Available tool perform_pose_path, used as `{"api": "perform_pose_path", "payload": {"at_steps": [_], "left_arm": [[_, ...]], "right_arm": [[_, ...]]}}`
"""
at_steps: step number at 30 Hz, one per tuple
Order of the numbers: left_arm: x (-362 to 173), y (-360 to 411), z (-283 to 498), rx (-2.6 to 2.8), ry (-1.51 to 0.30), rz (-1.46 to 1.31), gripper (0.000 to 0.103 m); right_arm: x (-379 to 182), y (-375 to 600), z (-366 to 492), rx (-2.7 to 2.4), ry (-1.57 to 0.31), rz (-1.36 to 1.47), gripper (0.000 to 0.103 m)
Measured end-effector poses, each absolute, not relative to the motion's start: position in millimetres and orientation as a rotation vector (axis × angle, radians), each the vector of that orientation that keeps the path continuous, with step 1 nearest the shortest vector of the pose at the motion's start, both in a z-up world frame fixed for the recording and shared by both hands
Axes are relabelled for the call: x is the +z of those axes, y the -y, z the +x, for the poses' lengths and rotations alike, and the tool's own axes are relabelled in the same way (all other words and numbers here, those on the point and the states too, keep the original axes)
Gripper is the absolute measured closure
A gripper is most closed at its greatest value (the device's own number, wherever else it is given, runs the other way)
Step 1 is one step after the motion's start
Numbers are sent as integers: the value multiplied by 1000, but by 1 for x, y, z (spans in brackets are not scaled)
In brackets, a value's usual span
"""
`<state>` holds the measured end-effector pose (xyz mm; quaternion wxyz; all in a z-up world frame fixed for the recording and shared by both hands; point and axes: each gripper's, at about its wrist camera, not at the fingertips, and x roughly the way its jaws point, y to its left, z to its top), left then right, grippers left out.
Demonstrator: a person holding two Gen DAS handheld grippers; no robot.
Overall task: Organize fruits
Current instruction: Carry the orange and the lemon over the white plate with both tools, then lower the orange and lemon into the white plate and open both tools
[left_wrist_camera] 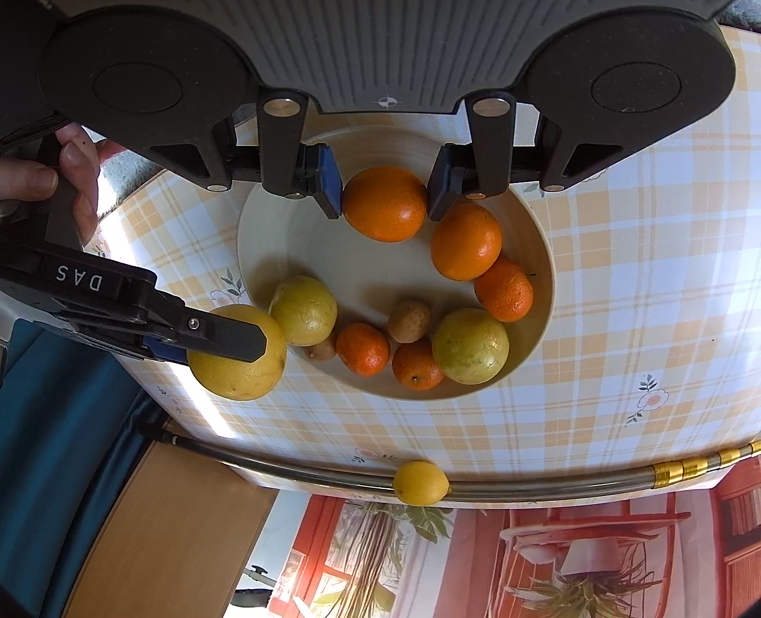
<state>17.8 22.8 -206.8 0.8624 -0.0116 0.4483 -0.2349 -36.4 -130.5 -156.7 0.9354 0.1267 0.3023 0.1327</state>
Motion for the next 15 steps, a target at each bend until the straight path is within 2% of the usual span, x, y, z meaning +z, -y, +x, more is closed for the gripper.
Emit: {"api": "perform_pose_path", "payload": {"at_steps": [15], "left_arm": [[-213,-26,20,-454,-963,-37,62]], "right_arm": [[-164,108,-40,396,-678,223,48]]}}
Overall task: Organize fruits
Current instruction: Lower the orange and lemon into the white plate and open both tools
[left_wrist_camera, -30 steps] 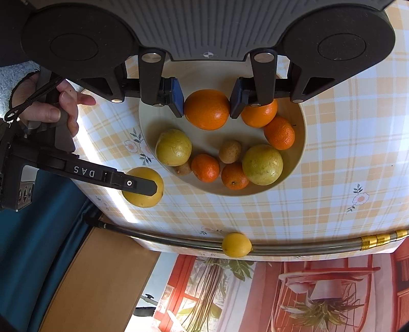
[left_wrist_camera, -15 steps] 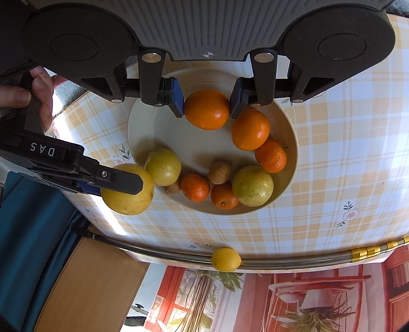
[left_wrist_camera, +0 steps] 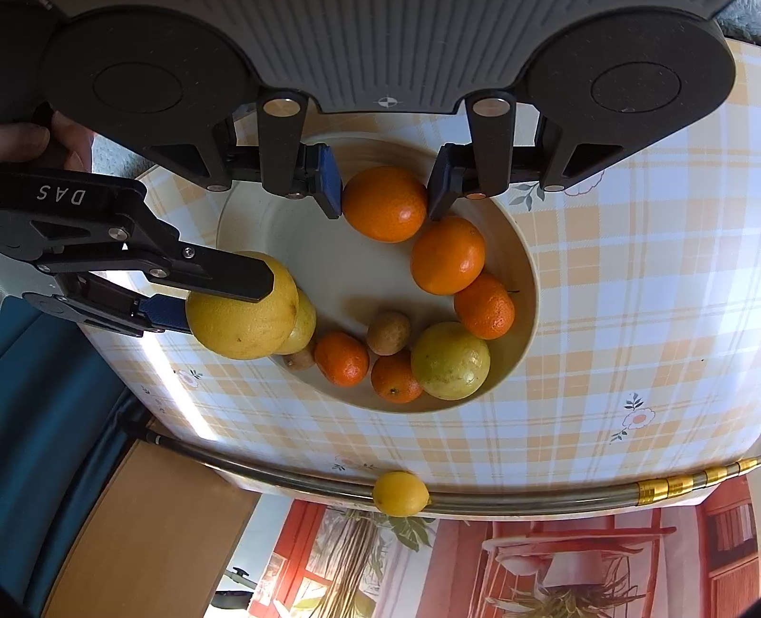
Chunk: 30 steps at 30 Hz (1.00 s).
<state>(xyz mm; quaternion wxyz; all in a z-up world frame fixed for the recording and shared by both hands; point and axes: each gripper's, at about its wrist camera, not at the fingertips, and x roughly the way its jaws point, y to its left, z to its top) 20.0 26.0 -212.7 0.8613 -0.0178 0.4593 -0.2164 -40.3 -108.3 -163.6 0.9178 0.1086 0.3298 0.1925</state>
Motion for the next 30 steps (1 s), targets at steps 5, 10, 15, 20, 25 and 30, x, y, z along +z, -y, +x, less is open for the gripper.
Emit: {"api": "perform_pose_path", "payload": {"at_steps": [5,10,15,20,25,30], "left_arm": [[-213,-26,20,-451,-963,-35,62],[-213,-25,19,-444,-956,-33,62],[-208,-26,16,-439,-926,-28,62],[-203,-24,13,-433,-897,-14,62],[-199,-27,10,-415,-866,-18,62],[-196,-31,10,-387,-837,-30,62]], "right_arm": [[-168,108,-37,408,-707,232,48],[-173,106,-36,423,-733,233,48],[-175,104,-35,425,-749,232,48],[-180,101,-34,417,-780,224,48],[-180,102,-34,412,-784,223,48],[-181,101,-33,403,-800,210,48]]}}
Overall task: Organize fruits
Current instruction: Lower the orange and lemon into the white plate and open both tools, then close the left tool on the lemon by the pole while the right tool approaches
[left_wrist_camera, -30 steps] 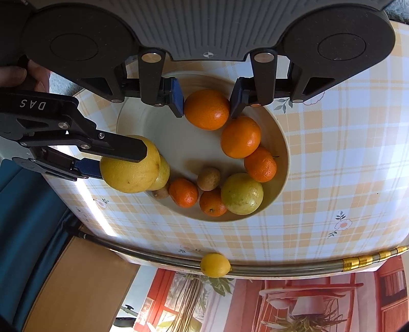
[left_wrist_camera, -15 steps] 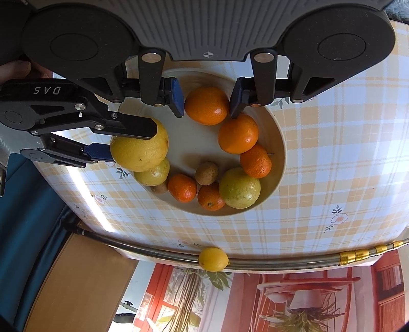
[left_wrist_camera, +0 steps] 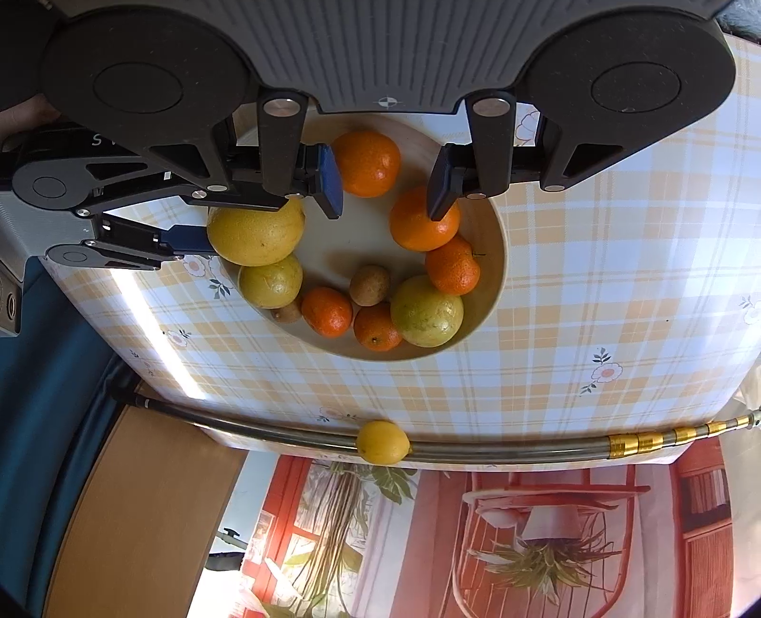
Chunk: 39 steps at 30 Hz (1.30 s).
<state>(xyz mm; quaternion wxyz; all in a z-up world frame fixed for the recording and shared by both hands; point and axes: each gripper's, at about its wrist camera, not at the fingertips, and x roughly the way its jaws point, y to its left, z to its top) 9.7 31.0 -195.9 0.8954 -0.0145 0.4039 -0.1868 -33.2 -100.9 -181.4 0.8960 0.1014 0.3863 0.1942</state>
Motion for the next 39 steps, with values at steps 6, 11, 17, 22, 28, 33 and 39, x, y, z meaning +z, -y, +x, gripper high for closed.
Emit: {"api": "perform_pose_path", "payload": {"at_steps": [6,11,17,22,28,33,39], "left_arm": [[-193,-34,10,-361,-813,-38,62],[-194,-34,10,-360,-818,-41,62],[-194,-35,10,-350,-810,-43,62],[-191,-40,14,-324,-796,-49,62],[-173,-51,29,-286,-741,-53,62],[-153,-57,42,-263,-684,-36,62],[-133,-62,58,-247,-634,-34,61]], "right_arm": [[-181,102,-34,396,-802,212,47],[-176,105,-38,389,-745,215,47],[-172,109,-39,369,-708,221,47],[-168,116,-40,344,-659,222,47],[-158,134,-33,281,-606,217,47],[-150,153,-22,231,-572,212,47],[-140,172,-4,185,-530,205,47]]}}
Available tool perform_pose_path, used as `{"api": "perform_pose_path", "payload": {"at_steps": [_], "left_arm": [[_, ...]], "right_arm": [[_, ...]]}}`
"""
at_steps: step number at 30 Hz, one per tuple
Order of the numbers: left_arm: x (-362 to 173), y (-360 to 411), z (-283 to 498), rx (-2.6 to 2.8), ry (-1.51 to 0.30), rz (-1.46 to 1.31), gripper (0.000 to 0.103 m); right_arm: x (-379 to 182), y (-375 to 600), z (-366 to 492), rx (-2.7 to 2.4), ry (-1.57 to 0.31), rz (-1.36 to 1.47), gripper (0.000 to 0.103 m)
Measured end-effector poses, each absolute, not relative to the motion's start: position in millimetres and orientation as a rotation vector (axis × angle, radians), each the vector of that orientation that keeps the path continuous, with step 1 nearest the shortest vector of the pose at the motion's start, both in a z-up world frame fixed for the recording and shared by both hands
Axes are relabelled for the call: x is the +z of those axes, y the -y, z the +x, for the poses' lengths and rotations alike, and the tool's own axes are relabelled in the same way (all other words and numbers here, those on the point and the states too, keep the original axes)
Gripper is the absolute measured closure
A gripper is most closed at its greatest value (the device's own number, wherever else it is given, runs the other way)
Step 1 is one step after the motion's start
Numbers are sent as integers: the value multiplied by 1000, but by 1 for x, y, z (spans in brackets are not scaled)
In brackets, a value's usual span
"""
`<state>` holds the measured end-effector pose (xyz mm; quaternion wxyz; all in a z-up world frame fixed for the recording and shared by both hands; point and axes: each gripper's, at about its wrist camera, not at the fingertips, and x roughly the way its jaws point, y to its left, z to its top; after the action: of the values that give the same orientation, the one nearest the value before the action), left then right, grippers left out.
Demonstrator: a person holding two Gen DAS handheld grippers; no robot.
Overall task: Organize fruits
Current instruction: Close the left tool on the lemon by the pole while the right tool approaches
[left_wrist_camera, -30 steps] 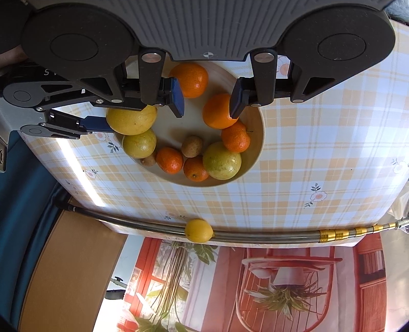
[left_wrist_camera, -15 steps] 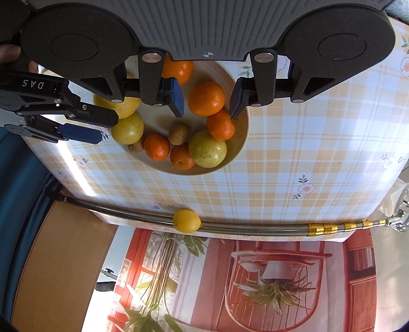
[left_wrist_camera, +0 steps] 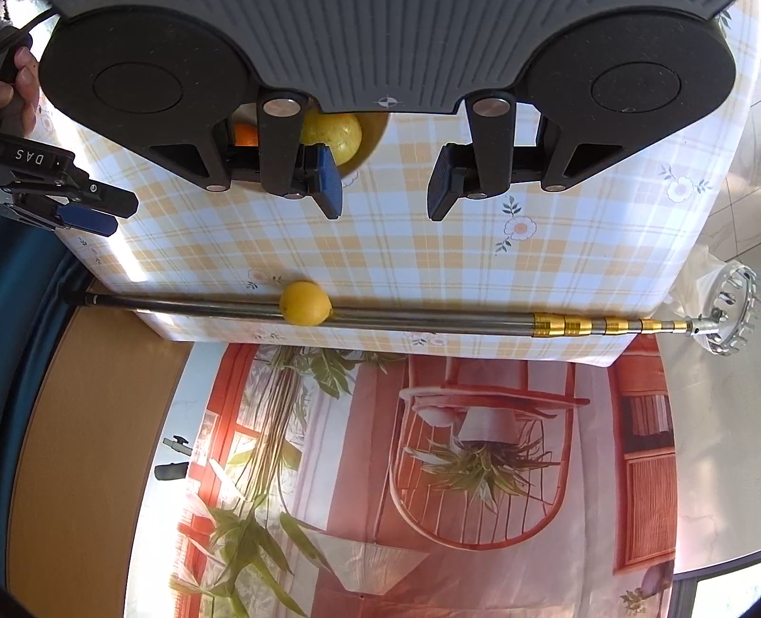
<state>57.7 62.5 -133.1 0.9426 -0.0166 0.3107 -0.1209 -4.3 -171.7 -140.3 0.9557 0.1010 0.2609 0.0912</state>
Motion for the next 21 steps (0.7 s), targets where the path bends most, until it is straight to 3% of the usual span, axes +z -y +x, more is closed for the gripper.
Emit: {"api": "perform_pose_path", "payload": {"at_steps": [21], "left_arm": [[-108,-53,120,-270,-560,3,61]], "right_arm": [[-136,187,57,154,-480,147,47]]}}
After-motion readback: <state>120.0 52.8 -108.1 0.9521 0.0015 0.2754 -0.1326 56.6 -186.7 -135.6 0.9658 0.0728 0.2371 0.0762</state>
